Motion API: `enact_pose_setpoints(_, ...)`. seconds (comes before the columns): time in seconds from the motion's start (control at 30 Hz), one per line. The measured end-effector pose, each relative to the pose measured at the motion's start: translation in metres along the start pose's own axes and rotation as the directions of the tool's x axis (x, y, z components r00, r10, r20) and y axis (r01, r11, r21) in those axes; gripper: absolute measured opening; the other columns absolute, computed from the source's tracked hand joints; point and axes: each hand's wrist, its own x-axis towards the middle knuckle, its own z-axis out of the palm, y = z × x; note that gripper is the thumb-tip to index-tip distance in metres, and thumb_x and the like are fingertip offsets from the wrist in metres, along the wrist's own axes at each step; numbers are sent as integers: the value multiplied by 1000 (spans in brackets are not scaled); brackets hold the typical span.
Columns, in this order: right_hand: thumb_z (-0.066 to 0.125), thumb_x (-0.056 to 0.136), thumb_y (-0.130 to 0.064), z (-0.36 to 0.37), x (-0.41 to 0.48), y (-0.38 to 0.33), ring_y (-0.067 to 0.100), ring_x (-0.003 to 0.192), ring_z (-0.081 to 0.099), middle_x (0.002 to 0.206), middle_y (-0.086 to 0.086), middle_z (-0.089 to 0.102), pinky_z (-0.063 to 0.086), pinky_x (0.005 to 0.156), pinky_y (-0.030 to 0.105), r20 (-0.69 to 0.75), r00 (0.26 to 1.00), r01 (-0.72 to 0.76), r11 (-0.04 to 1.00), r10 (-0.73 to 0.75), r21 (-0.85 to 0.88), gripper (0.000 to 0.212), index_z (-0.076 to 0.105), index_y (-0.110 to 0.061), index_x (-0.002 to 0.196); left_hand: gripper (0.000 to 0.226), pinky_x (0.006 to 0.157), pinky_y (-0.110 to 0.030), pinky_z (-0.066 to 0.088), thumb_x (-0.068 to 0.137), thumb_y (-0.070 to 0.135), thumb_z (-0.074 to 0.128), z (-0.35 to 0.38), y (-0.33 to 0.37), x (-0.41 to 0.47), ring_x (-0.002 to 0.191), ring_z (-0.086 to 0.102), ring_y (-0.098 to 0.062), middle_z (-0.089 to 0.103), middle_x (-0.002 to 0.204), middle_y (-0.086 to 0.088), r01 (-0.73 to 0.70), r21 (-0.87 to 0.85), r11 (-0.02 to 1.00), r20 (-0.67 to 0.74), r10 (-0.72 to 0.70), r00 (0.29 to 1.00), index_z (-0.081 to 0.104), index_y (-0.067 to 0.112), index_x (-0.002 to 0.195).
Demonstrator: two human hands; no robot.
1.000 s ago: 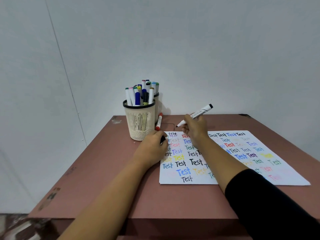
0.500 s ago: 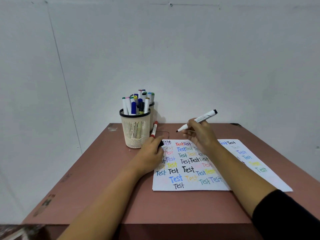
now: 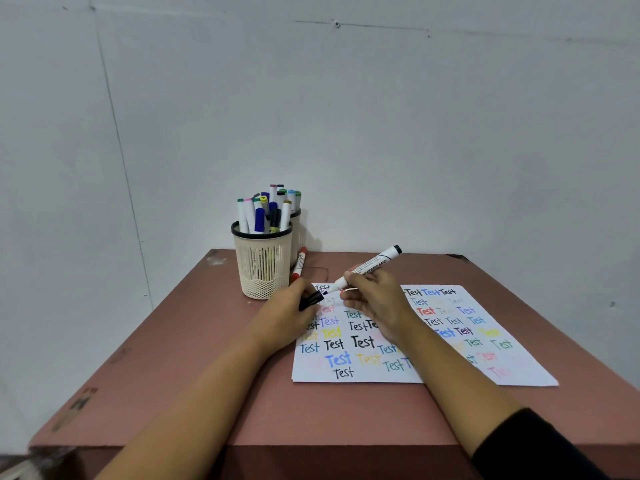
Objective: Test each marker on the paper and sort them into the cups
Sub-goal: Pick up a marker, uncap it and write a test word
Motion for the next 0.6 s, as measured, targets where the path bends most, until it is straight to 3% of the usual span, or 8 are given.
enact_pose_setpoints(0.2, 61, 91, -10, 3, -4, 1, 13, 64, 64, 77, 6, 67, 56, 61, 23, 82, 996, -41, 999, 41, -4, 5, 60, -5, 89, 18, 69, -17, 39, 88, 17, 61, 0, 4, -2, 86, 58, -15, 65, 97, -2, -67, -50, 997, -24, 66, 998, 60, 11, 105)
enact_pose_setpoints(0.33, 60, 90, -9, 2, -5, -1, 6, 58, 57, 66, 0, 65, 48, 52, 16, 160, 984, -98, 987, 76, 131, 6, 62, -3, 91, 14, 59, -13, 37, 90, 20, 58, -1, 9, -5, 63, 52, -1, 59, 73, 9, -113, -120, 986, -97, 102, 990, 65, 13, 101)
enact_pose_setpoints(0.43, 60, 88, -7, 2, -3, -1, 4, 53, 48, 70, 2, 61, 39, 45, 14, 186, 978, -129, 971, 92, 200, 6, 61, -2, 92, 13, 53, -14, 34, 92, 21, 56, -1, 9, -4, 55, 49, 0, 54, 62, 11, -77, -201, 976, -87, 61, 994, 66, 13, 93)
enact_pose_setpoints(0.6, 58, 88, -6, 2, -3, -1, 4, 52, 47, 70, 2, 59, 36, 44, 14, 219, 970, -160, 955, 105, 248, 4, 60, -4, 91, 17, 52, -19, 34, 92, 19, 55, -2, 11, -3, 47, 41, 1, 49, 55, 10, 33, -429, 903, 4, -35, 999, 65, 12, 81)
